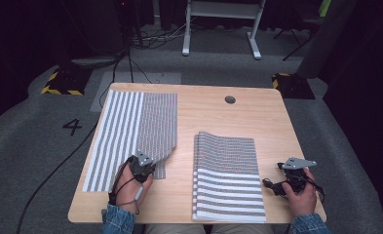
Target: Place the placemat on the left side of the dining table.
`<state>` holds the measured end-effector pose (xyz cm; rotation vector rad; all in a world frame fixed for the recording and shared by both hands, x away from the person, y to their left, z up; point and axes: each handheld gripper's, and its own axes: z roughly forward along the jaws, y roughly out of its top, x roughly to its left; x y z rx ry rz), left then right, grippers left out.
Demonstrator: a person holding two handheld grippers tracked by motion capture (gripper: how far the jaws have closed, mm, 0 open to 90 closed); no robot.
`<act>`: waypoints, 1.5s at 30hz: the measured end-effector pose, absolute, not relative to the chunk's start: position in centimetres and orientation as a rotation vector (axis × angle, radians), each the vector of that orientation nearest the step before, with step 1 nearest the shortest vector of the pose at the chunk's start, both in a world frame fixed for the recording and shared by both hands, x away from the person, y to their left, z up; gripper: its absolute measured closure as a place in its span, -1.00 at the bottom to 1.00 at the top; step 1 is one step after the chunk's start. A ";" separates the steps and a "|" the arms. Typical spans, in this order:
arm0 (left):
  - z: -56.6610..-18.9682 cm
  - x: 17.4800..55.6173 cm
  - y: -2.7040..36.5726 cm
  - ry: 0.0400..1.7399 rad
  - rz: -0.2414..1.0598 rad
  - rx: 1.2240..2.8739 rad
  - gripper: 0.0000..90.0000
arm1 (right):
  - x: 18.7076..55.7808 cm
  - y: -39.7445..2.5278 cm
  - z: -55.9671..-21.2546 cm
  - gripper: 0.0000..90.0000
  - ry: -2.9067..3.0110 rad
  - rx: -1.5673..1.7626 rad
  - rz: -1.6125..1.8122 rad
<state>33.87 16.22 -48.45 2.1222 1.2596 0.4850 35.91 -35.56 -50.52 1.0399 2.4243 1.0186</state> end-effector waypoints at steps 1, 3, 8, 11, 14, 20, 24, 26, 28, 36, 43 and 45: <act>-48.5 34.1 16.4 1.256 0.482 2.126 0.86 | 35.9 -35.6 -50.5 -1.00 2.424 1.040 1.018; -48.6 34.3 16.5 1.260 0.472 2.119 0.85 | 35.9 -35.6 -50.5 -1.00 2.424 1.040 1.018; -48.0 34.0 17.1 1.263 0.453 2.140 0.79 | 35.9 -35.5 -50.5 -1.00 2.424 1.040 1.020; -47.6 33.4 17.5 1.273 0.424 2.127 0.77 | 35.9 -35.6 -50.5 -1.00 2.424 1.040 1.018; -47.5 33.2 17.8 1.275 0.404 2.114 0.68 | 35.9 -35.6 -50.5 -1.00 2.424 1.040 1.019; -48.0 33.5 17.1 1.261 0.405 2.124 0.56 | 35.9 -35.6 -50.5 -1.00 2.424 1.040 1.018; -48.1 33.7 17.0 1.260 0.400 2.117 0.56 | 35.9 -35.6 -50.5 -1.00 2.425 1.040 1.018; -48.0 33.5 17.1 1.266 0.391 2.100 0.49 | 35.9 -35.6 -50.5 -1.00 2.425 1.040 1.018; -47.8 33.2 16.9 1.262 0.402 2.090 0.26 | 35.9 -35.6 -50.5 -1.00 2.424 1.040 1.018; -47.6 33.1 17.2 1.276 0.531 2.067 -0.11 | 35.9 -35.6 -50.5 -1.00 2.425 1.040 1.018; -49.5 33.5 16.4 1.271 0.521 2.117 -0.15 | 35.9 -35.6 -50.5 -1.00 2.425 1.040 1.018; -49.6 33.5 16.4 1.262 0.536 2.122 -0.16 | 35.9 -35.6 -50.5 -1.00 2.424 1.040 1.019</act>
